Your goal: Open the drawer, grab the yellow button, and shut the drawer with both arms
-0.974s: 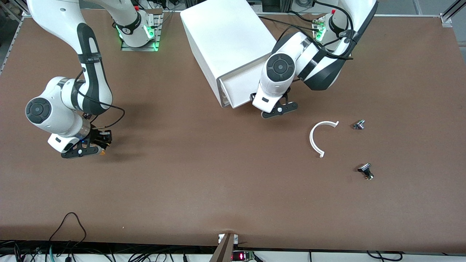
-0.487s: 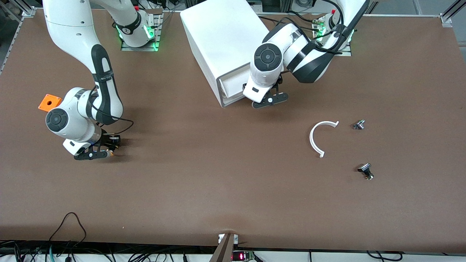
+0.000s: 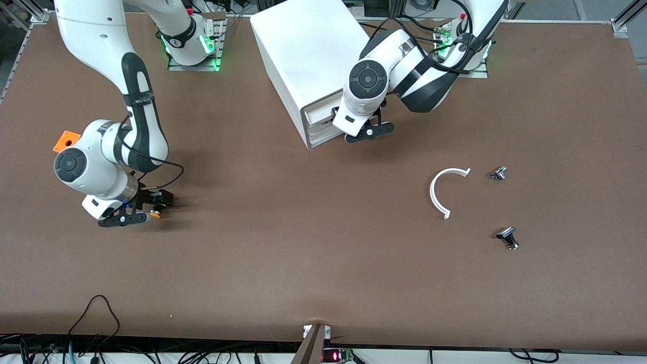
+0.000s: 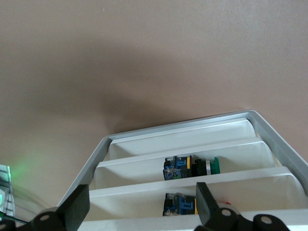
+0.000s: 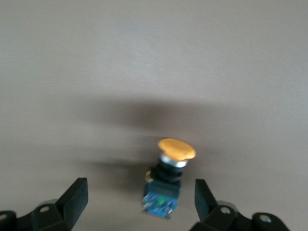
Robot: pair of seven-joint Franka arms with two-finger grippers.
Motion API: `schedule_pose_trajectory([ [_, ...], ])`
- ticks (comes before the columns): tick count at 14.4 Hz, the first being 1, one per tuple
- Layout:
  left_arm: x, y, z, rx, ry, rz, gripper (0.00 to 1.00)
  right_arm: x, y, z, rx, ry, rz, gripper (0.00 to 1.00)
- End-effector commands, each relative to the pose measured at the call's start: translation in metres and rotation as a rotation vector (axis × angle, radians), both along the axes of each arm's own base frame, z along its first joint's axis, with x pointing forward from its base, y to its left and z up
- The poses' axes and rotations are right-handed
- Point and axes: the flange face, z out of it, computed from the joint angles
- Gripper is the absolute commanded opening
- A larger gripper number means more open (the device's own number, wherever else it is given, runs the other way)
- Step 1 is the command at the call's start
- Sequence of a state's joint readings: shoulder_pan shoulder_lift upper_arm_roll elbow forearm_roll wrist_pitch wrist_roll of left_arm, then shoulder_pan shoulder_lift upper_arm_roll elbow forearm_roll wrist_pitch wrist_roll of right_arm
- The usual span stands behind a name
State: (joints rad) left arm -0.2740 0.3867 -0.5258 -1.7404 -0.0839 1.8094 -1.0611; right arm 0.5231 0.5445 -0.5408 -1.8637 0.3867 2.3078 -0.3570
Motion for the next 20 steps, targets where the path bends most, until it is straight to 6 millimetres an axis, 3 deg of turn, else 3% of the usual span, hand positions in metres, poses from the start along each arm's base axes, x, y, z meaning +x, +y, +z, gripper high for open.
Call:
schedule_pose_trajectory([
  [1, -0.018, -0.009, 0.007, -0.038, 0.072, 0.029, 0.98, -0.006, -0.002, 0.074, 0.098, -0.020, -0.004, 0.99],
  [5, -0.021, -0.008, 0.006, -0.026, 0.093, 0.022, 0.98, -0.007, -0.005, 0.143, 0.084, -0.005, 0.038, 0.99],
  [11, -0.018, -0.006, 0.013, -0.036, 0.109, 0.027, 0.98, 0.004, 0.022, 0.234, -0.015, 0.037, -0.013, 0.99],
  [16, -0.005, -0.004, 0.024, -0.056, 0.077, 0.024, 0.98, -0.003, 0.005, 0.294, -0.009, 0.090, -0.091, 0.99],
  [20, -0.009, -0.008, 0.022, -0.057, 0.077, 0.017, 0.98, -0.026, -0.001, 0.338, 0.002, 0.059, -0.116, 0.99],
])
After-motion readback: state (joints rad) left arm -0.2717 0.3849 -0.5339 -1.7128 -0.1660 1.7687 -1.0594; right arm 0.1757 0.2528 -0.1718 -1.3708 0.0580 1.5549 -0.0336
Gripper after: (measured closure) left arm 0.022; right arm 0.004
